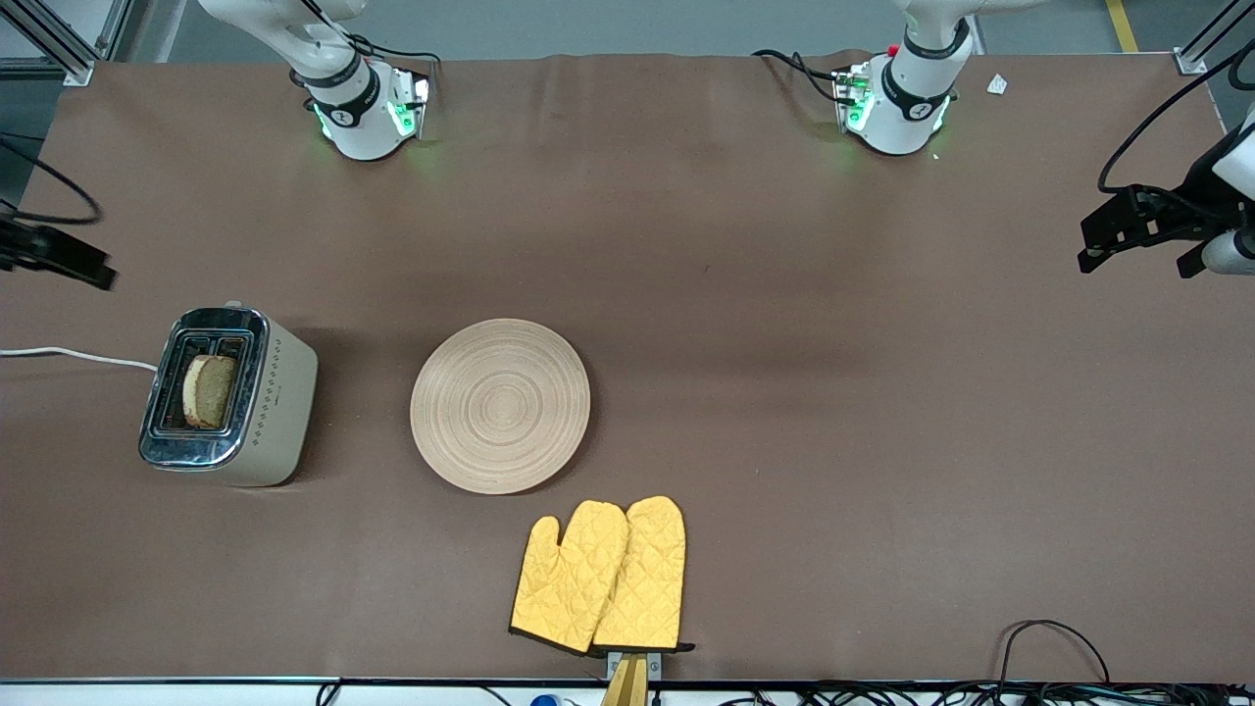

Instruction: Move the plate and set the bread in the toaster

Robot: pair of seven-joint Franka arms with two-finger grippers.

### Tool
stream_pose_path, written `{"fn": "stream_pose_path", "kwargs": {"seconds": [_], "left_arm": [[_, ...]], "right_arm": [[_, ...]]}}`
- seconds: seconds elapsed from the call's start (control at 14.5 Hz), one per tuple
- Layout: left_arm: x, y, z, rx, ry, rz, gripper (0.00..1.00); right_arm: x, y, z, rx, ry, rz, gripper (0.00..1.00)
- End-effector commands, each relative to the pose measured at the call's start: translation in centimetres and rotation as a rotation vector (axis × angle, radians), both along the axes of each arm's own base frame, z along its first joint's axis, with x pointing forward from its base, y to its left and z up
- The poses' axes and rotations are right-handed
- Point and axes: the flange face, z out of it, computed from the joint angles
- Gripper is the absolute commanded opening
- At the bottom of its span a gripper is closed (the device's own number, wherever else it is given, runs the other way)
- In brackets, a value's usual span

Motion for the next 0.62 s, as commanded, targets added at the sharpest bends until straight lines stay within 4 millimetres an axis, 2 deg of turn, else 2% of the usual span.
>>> {"fn": "stream_pose_path", "kwargs": {"seconds": [0.0, 0.14, 0.28, 0.41, 0.55], "left_arm": [[0.0, 0.0, 0.3, 0.009, -0.015, -0.001, 1.0], [0.2, 0.0, 0.3, 0.003, -0.025, 0.005, 1.0], [0.4, 0.0, 0.4, 0.0, -0.045, 0.004, 1.0], [0.5, 0.1, 0.5, 0.006, -0.05, -0.002, 1.0], [0.7, 0.1, 0.4, 0.008, -0.05, -0.001, 1.0]], "right_arm": [[-1.3, -1.1, -1.7, 0.04, -0.02, 0.019, 1.0], [-1.6, -1.1, -3.1, 0.043, -0.034, 0.05, 1.0], [-2.0, -1.5, -3.1, 0.047, -0.054, 0.054, 1.0], [-1.8, -2.9, -3.3, 0.094, -0.075, 0.046, 1.0], [-1.8, -2.9, -3.6, 0.101, -0.079, 0.069, 1.0]]}}
